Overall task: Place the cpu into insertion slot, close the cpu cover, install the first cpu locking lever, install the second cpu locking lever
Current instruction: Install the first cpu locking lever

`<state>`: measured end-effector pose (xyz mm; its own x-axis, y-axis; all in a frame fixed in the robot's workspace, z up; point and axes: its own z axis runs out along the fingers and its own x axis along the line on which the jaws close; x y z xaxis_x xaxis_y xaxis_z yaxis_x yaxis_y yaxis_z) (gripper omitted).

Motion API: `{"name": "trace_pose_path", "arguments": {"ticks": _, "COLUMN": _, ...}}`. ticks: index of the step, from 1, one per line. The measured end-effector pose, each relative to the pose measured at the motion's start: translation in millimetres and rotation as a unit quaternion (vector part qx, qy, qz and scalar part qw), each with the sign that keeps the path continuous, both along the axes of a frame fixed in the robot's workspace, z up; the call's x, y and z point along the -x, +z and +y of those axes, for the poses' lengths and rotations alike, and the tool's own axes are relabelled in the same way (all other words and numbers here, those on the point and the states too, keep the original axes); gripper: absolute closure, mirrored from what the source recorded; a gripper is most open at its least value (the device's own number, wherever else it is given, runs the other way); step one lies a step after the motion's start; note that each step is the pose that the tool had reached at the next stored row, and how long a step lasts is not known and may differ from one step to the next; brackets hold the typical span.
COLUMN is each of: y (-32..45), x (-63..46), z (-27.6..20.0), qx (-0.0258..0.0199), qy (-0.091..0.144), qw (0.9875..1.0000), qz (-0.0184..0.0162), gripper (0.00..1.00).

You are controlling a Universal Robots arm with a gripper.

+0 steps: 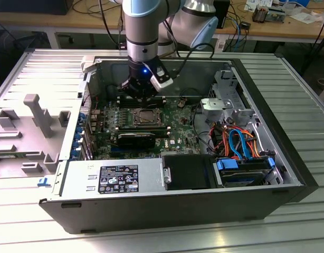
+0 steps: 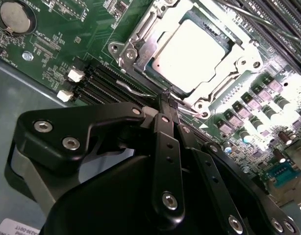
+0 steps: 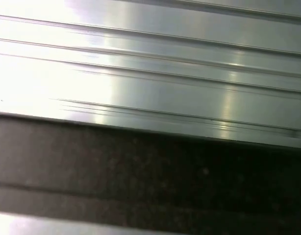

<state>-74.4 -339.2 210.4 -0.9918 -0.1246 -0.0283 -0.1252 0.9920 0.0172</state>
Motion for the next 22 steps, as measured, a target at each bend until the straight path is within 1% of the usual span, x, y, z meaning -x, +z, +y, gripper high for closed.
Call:
{"name": "trace_pose_path", "arguments": {"ticks": 9, "y": -1.2, "x": -11.1, "z": 0.0, "qx": 0.0001, "qy": 0.0, "qw": 1.0, "qz": 0.0001, "gripper": 0.89}}
{"name": "trace_pose_path", "arguments": {"ticks": 11, "y": -2.5, "x": -14.1, "z": 0.0, "qx": 0.0002, "qy": 0.0, "qw": 1.0, "qz": 0.0, "gripper": 0.89}}
{"name": "trace_pose_path", "arguments": {"ticks": 19, "y": -6.4, "x": -17.4, "z": -0.1, "qx": 0.0003, "qy": 0.0, "qw": 1.0, "qz": 0.0002, "gripper": 0.89}}
{"name": "trace_pose_path", "arguments": {"ticks": 22, "y": -6.6, "x": -17.7, "z": -1.4, "qx": 0.0003, "qy": 0.0, "qw": 1.0, "qz": -0.0001, "gripper": 0.89}}
